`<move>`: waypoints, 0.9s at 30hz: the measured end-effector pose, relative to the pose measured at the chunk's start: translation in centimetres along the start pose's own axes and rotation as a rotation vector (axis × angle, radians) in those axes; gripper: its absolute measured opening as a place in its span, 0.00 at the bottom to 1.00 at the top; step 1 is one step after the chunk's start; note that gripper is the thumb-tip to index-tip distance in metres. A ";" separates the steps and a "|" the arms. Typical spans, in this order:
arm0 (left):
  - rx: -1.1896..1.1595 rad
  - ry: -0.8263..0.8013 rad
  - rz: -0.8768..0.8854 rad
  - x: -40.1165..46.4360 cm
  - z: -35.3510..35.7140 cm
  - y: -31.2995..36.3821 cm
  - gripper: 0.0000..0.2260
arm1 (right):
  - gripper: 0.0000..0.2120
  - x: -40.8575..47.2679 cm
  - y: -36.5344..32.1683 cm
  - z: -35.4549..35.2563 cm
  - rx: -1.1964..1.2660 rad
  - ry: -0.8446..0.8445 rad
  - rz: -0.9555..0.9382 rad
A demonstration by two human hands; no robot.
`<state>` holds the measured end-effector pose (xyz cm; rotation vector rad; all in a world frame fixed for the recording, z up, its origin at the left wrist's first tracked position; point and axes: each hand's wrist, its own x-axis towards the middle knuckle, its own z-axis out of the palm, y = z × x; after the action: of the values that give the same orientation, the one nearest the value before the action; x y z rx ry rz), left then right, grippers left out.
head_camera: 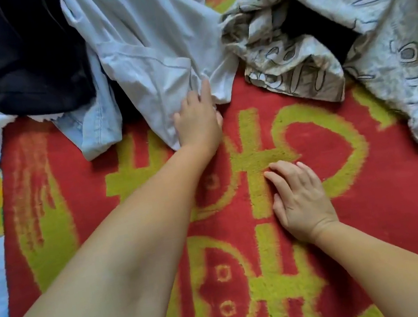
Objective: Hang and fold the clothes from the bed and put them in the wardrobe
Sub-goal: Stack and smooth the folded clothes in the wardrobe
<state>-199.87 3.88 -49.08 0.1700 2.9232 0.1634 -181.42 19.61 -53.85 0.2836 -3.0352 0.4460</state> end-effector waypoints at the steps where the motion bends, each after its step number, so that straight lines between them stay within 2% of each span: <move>1: -0.100 0.027 -0.031 0.9 -0.4 0.0 0.21 | 0.22 0.1 0.1 0.0 0.007 0.000 0.004; 3: -0.278 0.047 -0.106 1.8 -1.1 -0.3 0.13 | 0.23 0.2 0.2 0.0 0.017 -0.007 0.010; 5: -0.306 0.028 -0.131 0.3 -1.3 -1.0 0.07 | 0.23 0.1 0.4 0.1 0.015 0.001 0.006; 11: -0.097 -0.124 -0.129 -13.6 -0.4 -6.6 0.06 | 0.24 0.3 0.3 -0.2 0.029 -0.035 0.022; 13: -0.089 -0.231 -0.173 -17.4 -1.5 -8.3 0.05 | 0.24 0.1 0.0 -1.1 -0.003 -0.194 0.046; 15: -0.119 -0.292 -0.184 -19.8 -3.6 -8.7 0.07 | 0.26 -0.2 -0.6 -2.8 -0.042 -0.435 0.096; 17: -0.183 -0.276 -0.170 -21.0 -6.9 -7.5 0.05 | 0.28 -0.5 -1.7 -5.7 0.008 -0.683 0.178; 19: -0.311 -0.244 -0.157 -22.0 -11.3 -5.7 0.09 | 0.31 -0.8 -3.5 -9.4 0.128 -0.928 0.252; 20: -0.386 -0.230 -0.144 -22.6 -13.8 -4.7 0.11 | 0.33 -1.1 -4.5 -11.4 0.161 -0.991 0.257; 22: -0.495 -0.214 -0.090 -24.1 -18.8 -2.9 0.12 | 0.39 -1.4 -6.4 -15.7 0.222 -0.944 0.255; 25: -0.534 -0.178 0.042 -26.4 -25.9 -0.8 0.13 | 0.42 -1.0 -9.5 -22.6 0.414 -0.622 0.246; 27: -0.584 -0.102 0.110 -27.7 -30.4 0.2 0.13 | 0.39 -0.4 -12.2 -27.3 0.586 -0.423 0.247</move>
<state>-179.38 -2.37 -13.96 0.2329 2.6307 0.9715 -177.80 16.16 -24.39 0.0182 -3.2668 1.4705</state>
